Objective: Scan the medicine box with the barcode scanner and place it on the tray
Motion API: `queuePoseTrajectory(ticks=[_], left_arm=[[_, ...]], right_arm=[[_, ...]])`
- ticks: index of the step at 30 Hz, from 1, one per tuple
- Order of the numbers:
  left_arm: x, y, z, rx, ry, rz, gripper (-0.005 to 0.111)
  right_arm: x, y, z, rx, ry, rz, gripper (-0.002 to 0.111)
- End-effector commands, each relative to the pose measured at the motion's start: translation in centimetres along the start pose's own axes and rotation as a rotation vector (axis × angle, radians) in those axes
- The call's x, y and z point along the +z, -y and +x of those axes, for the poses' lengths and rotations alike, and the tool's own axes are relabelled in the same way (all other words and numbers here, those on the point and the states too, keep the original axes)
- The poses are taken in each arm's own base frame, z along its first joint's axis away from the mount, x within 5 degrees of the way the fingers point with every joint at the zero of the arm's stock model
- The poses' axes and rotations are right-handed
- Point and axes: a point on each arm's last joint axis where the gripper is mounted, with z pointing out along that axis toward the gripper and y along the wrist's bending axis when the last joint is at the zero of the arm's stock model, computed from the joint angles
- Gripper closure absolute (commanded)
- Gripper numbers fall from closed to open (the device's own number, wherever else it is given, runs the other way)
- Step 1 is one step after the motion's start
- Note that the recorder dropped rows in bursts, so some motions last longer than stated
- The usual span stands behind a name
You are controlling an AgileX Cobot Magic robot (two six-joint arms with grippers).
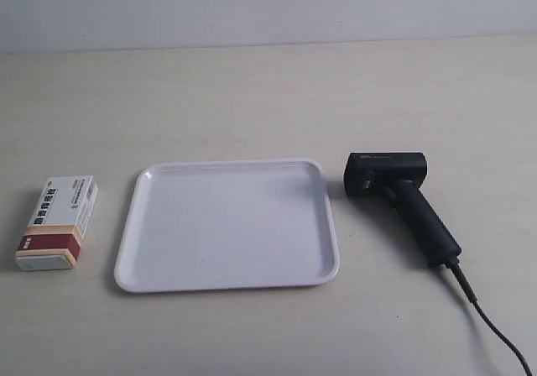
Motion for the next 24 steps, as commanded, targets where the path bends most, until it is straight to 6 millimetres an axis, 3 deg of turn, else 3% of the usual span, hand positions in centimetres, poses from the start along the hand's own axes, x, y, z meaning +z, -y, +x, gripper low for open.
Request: queuePoseTrajectory(ticks=[1, 13, 16, 17, 20, 24], left_arm=[[0.0, 0.0, 0.0, 0.003, 0.008, -0.003, 0.103], [0.0, 0.0, -0.2, 0.000, 0.033, -0.001, 0.103], [-0.1, 0.2, -1.2, -0.176, 0.145, 0.038, 0.103], [-0.3, 0.2, -2.1, -0.364, 0.233, 0.068, 0.103], [-0.8, -0.4, -3.5, -0.608, 0.410, 0.084, 0.103], [-1.7, -0.9, -5.1, -0.446, 0.626, 0.042, 0.103]], right_arm=[[0.0, 0.0, 0.0, -0.002, 0.012, 0.003, 0.108], [0.0, 0.0, 0.0, -0.002, 0.012, 0.003, 0.108], [0.0, 0.0, 0.0, -0.002, 0.012, 0.003, 0.108], [0.0, 0.0, 0.0, 0.006, 0.015, 0.003, 0.108], [0.0, 0.0, -0.3, 0.050, 0.041, -0.001, 0.108], [-0.1, 0.0, -0.5, 0.170, 0.066, -0.008, 0.108]])
